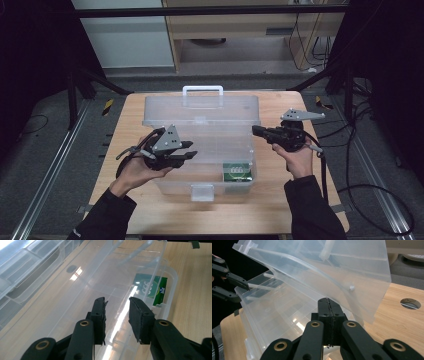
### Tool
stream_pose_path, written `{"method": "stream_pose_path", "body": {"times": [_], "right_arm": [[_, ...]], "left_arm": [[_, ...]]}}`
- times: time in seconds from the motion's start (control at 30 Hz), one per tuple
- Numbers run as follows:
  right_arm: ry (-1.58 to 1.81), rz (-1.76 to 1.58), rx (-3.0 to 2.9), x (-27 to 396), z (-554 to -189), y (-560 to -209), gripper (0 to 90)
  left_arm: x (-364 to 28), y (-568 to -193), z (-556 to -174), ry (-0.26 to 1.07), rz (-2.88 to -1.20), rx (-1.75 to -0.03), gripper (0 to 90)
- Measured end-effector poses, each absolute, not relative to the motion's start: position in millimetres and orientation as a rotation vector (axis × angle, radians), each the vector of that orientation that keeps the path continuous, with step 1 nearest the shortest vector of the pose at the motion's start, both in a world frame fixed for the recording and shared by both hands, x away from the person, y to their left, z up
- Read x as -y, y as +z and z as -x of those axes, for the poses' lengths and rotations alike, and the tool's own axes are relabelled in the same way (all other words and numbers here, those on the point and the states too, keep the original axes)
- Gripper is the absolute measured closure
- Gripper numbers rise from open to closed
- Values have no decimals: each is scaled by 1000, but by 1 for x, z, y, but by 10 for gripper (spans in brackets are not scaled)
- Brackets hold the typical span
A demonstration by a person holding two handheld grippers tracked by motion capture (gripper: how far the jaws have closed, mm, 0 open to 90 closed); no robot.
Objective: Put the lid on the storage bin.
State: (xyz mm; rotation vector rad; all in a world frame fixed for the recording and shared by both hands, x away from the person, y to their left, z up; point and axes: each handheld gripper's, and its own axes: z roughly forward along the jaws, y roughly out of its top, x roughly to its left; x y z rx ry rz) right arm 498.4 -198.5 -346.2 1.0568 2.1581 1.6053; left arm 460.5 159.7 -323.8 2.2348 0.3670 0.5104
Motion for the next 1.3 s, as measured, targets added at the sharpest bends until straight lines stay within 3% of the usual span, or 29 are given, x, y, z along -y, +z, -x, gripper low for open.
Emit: {"method": "stream_pose_path", "body": {"times": [0.73, 1.3], "right_arm": [[1597, -1052, -2166, 199, -498, -346, 900], [1595, -1050, -2177, 199, -496, -348, 900]], "left_arm": [[-178, -327, -459, 621, -2111, -538, 651], [-208, -328, -460, 664, -2031, -675, 865]]}}
